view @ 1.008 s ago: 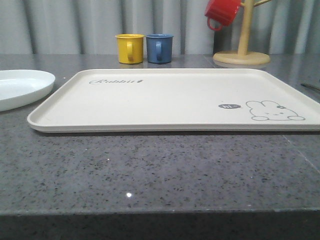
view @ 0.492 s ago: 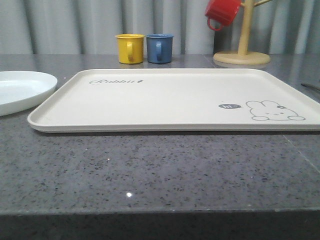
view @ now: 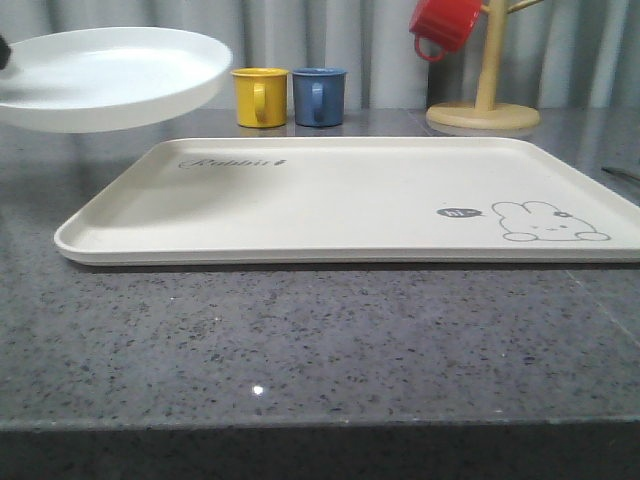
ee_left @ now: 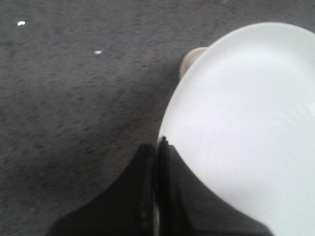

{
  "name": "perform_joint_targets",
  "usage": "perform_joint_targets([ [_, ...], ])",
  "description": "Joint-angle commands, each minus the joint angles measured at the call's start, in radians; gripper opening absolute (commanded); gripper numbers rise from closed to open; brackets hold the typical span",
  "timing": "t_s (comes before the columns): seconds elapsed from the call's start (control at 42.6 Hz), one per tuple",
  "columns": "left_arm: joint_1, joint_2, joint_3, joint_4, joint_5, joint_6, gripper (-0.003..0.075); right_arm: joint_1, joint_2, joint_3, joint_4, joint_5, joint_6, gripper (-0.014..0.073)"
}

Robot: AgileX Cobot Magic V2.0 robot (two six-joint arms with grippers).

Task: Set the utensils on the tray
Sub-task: 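Carry the plate over the tray and lower it onto the tray, then open the left gripper and withdraw it from the plate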

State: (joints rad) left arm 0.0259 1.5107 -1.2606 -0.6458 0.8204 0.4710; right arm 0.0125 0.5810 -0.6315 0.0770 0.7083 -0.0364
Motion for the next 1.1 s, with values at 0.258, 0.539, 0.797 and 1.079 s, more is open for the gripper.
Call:
perform_joint_targets([
  [0.258, -0.21, 0.076, -0.033, -0.059, -0.092, 0.003, -0.002, -0.004, 0.008, -0.032, -0.006, -0.062, -0.009, 0.051],
  [0.539, -0.218, 0.162, -0.033, -0.057, -0.09, 0.003, -0.001, -0.004, 0.008, -0.032, -0.006, -0.061, -0.009, 0.051],
  [0.797, -0.218, 0.164, -0.068, -0.01, -0.045, 0.007, 0.0372, -0.004, 0.008, -0.032, -0.006, -0.061, -0.009, 0.051],
  [1.079, -0.275, 0.071, -0.134, 0.084, 0.03, 0.002, 0.0447, -0.004, 0.008, -0.032, -0.006, -0.061, -0.009, 0.051],
])
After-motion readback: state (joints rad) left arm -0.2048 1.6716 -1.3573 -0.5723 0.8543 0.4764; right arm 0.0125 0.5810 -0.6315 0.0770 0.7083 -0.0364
